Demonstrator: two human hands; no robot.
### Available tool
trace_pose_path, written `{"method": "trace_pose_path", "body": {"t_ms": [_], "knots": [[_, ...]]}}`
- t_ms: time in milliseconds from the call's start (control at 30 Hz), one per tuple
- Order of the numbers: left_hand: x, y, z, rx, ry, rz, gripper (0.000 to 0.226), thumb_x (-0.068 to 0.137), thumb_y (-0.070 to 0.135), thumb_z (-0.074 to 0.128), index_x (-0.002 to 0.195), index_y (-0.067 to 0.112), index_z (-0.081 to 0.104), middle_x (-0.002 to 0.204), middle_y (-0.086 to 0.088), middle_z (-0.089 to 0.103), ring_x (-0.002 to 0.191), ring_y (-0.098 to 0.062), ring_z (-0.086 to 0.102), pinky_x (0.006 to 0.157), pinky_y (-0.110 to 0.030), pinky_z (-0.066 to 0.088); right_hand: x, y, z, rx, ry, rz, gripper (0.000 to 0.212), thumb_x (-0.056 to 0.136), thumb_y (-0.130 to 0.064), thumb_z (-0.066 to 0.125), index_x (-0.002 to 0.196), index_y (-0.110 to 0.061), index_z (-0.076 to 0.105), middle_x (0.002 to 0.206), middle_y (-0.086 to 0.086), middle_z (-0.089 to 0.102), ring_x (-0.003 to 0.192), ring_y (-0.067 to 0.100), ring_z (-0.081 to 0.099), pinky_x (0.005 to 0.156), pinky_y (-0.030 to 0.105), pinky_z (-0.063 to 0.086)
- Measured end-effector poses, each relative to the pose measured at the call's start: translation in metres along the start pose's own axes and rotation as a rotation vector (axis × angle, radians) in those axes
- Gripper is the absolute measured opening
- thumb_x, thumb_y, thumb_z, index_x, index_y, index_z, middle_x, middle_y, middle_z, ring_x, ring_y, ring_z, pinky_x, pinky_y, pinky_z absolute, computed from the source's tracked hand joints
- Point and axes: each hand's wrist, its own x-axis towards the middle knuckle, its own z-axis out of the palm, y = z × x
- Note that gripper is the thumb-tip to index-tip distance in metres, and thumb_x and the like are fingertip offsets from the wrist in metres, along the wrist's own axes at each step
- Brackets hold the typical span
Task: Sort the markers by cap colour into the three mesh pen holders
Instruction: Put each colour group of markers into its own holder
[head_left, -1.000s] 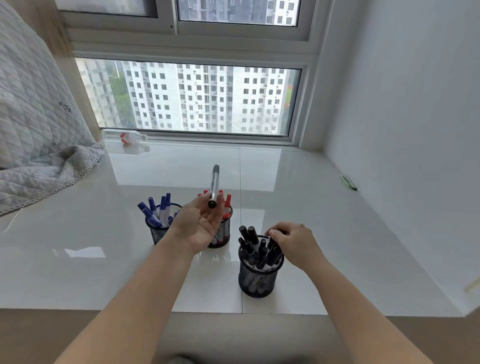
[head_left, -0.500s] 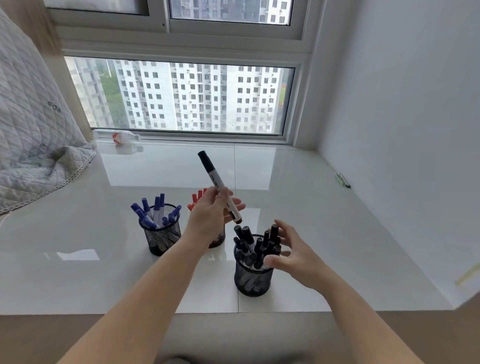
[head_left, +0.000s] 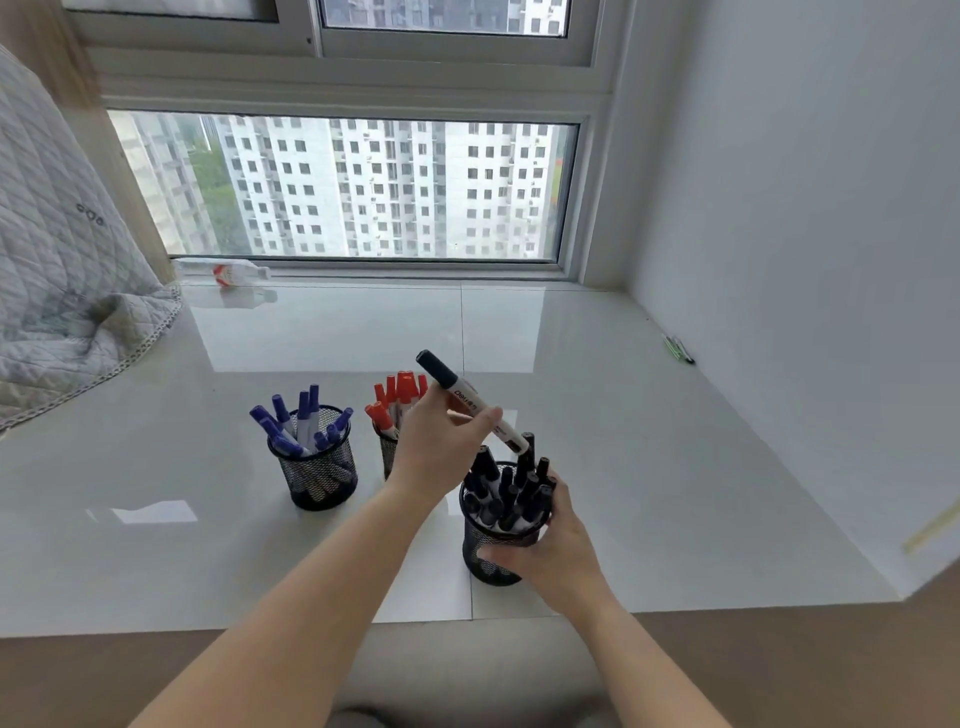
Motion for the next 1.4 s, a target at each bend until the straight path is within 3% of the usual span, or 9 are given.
{"method": "trace_pose_path", "body": {"t_ms": [133, 333, 533, 600, 733, 900, 1100, 1300, 1400], "knots": [[0.005, 0.001, -0.007, 0.150, 0.033, 0.045, 0.024, 0.080, 0.029, 0.068, 0.093, 0.018, 0.051, 0.076, 0.014, 0.063, 0.073, -0.003, 0.065, 0.068, -0.029, 0.052, 0.003, 0.000, 0.003, -0.001, 0.072, 0.008, 0.088, 0.039, -0.048, 0.078, 0.114, -0.050, 0.033, 0.101, -0.030, 0.060, 0.094, -0.018, 0.053, 0.073, 0.008, 0.040], [0.001, -0.006, 0.003, 0.423, -0.274, 0.038, 0.020, 0.078, 0.033, 0.067, 0.088, 0.021, 0.056, 0.087, 0.012, 0.067, 0.090, -0.008, 0.063, 0.078, -0.032, 0.050, 0.004, -0.001, 0.015, -0.039, 0.092, 0.033, 0.089, 0.042, -0.052, 0.075, 0.121, -0.038, 0.036, 0.104, -0.024, 0.060, 0.097, -0.004, 0.057, 0.075, 0.016, 0.045], [0.005, -0.004, 0.003, 0.296, -0.149, 0.076, 0.015, 0.084, 0.034, 0.061, 0.089, 0.025, 0.050, 0.086, 0.016, 0.060, 0.086, -0.003, 0.061, 0.074, -0.029, 0.047, 0.006, -0.002, 0.016, -0.089, 0.109, 0.036, 0.080, 0.045, -0.053, 0.075, 0.113, -0.041, 0.034, 0.095, -0.031, 0.058, 0.086, -0.023, 0.050, 0.064, 0.006, 0.038], [0.005, -0.001, 0.002, 0.235, -0.090, 0.118, 0.027, 0.081, 0.028, 0.066, 0.102, 0.023, 0.049, 0.085, 0.016, 0.056, 0.081, -0.001, 0.060, 0.074, -0.033, 0.052, 0.005, -0.002, 0.016, -0.092, 0.112, 0.042, 0.081, 0.045, -0.053, 0.075, 0.114, -0.043, 0.033, 0.095, -0.033, 0.057, 0.085, -0.025, 0.049, 0.064, 0.006, 0.038], [0.004, 0.000, 0.000, 0.263, 0.003, 0.275, 0.072, 0.079, 0.023, 0.072, 0.135, 0.026, 0.028, 0.086, 0.021, 0.048, 0.065, 0.011, 0.054, 0.060, -0.016, 0.049, 0.006, 0.001, 0.016, -0.088, 0.112, 0.054, 0.082, 0.045, -0.052, 0.075, 0.115, -0.041, 0.034, 0.095, -0.032, 0.056, 0.087, -0.019, 0.050, 0.066, 0.007, 0.038], [-0.002, -0.005, 0.006, 0.405, -0.084, 0.327, 0.032, 0.086, 0.028, 0.063, 0.116, 0.027, 0.053, 0.095, 0.015, 0.064, 0.070, 0.004, 0.061, 0.071, -0.028, 0.052, 0.007, 0.004, 0.017, -0.094, 0.110, 0.053, 0.083, 0.046, -0.054, 0.074, 0.117, -0.040, 0.034, 0.098, -0.027, 0.060, 0.091, -0.008, 0.056, 0.070, 0.013, 0.043], [-0.002, -0.009, 0.004, 0.370, -0.060, 0.309, 0.021, 0.087, 0.028, 0.062, 0.107, 0.025, 0.066, 0.086, 0.010, 0.072, 0.072, -0.004, 0.064, 0.060, -0.003, 0.036, 0.007, 0.003, 0.017, -0.094, 0.105, 0.040, 0.083, 0.047, -0.052, 0.073, 0.116, -0.046, 0.029, 0.099, -0.029, 0.056, 0.090, -0.006, 0.054, 0.070, 0.014, 0.042], [0.003, -0.014, 0.001, 0.595, -0.361, 0.156, 0.025, 0.092, 0.040, 0.048, 0.112, 0.037, 0.064, 0.113, 0.005, 0.066, 0.111, -0.013, 0.054, 0.093, -0.034, 0.044, 0.007, 0.002, 0.018, -0.082, 0.101, 0.047, 0.085, 0.044, -0.057, 0.071, 0.116, -0.046, 0.028, 0.105, -0.023, 0.058, 0.097, 0.002, 0.057, 0.073, 0.014, 0.044], [0.007, -0.011, 0.000, 0.623, -0.429, 0.116, 0.027, 0.093, 0.040, 0.047, 0.116, 0.039, 0.062, 0.121, 0.008, 0.064, 0.117, -0.014, 0.053, 0.097, -0.037, 0.044, 0.007, 0.003, 0.019, -0.079, 0.103, 0.031, 0.089, 0.044, -0.057, 0.071, 0.121, -0.041, 0.029, 0.108, -0.021, 0.057, 0.099, 0.005, 0.056, 0.077, 0.018, 0.044]]}}
